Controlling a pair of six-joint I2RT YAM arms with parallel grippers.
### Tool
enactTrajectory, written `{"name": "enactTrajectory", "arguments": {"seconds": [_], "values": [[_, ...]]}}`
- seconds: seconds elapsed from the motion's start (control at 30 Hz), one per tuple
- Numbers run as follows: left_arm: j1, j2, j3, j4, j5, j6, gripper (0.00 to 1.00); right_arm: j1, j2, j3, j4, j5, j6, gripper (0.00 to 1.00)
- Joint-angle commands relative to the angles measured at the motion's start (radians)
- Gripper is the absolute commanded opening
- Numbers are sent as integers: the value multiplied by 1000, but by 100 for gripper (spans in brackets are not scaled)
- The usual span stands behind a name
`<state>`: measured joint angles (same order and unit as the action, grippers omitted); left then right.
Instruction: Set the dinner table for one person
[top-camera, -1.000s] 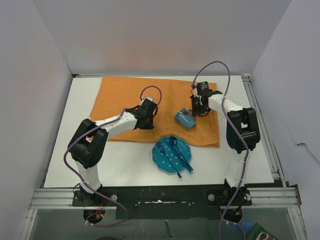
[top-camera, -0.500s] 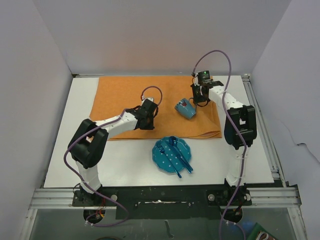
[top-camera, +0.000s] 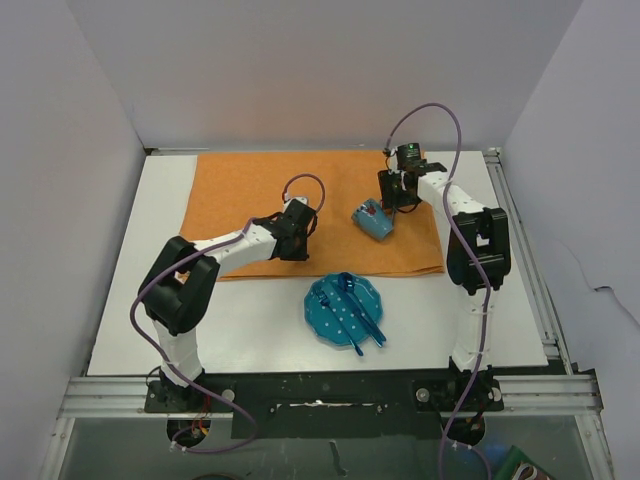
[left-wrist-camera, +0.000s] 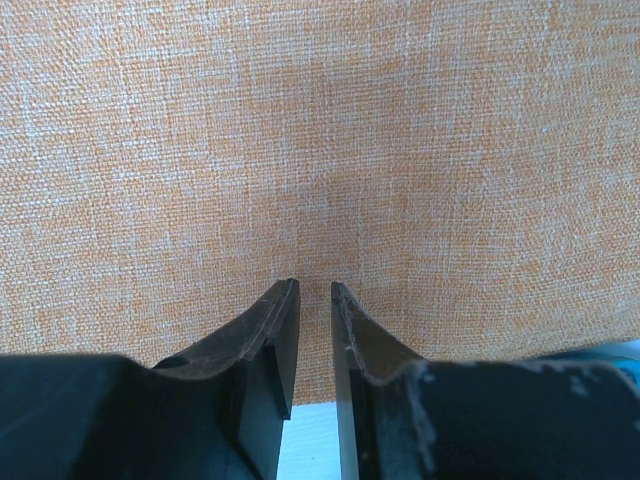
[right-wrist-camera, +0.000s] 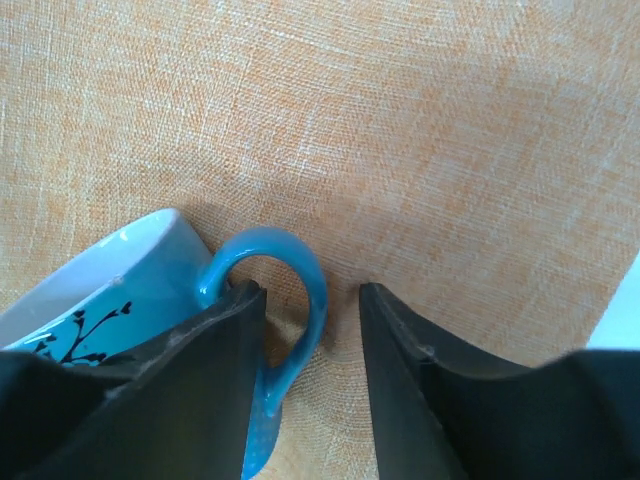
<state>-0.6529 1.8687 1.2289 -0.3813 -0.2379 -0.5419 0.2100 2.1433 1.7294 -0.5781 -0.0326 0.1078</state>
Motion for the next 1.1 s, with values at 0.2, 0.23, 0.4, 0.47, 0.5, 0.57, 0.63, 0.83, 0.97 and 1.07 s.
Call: {"name": "enactTrajectory", "arguments": {"seconds": [0.2, 0.23, 0.4, 0.47, 0.5, 0.57, 0.63, 0.83, 0.97, 1.07], "values": [[-9, -6, 39, 22, -3, -5, 19, -4, 59, 130, -50, -73, -101, 63], [-9, -7, 39, 23, -3, -6, 19, -4, 64, 131, -47, -73, -107, 63], [-11, -7, 39, 18, -8, -5, 19, -5, 98, 132, -41, -85, -114, 63], [-11, -8, 38, 16, -12, -3, 19, -4, 104, 128, -37, -96, -110, 61], [-11, -9, 38, 16, -13, -3, 19, -6, 103, 125, -35, -98, -107, 61], [-10, -12, 38, 16, -16, -4, 19, -5, 100, 121, -30, -99, -105, 59], [-10, -13, 39, 16, -15, -4, 19, -4, 95, 119, -27, -95, -104, 56], [-11, -5, 42, 19, -7, -4, 19, -4, 77, 115, -27, -96, -92, 1], [-11, -1, 41, 21, -5, -6, 19, -5, 50, 73, 3, -92, -70, 0], [-10, 0, 39, 21, -3, -6, 19, -4, -18, -15, 100, -76, -42, 0]]}}
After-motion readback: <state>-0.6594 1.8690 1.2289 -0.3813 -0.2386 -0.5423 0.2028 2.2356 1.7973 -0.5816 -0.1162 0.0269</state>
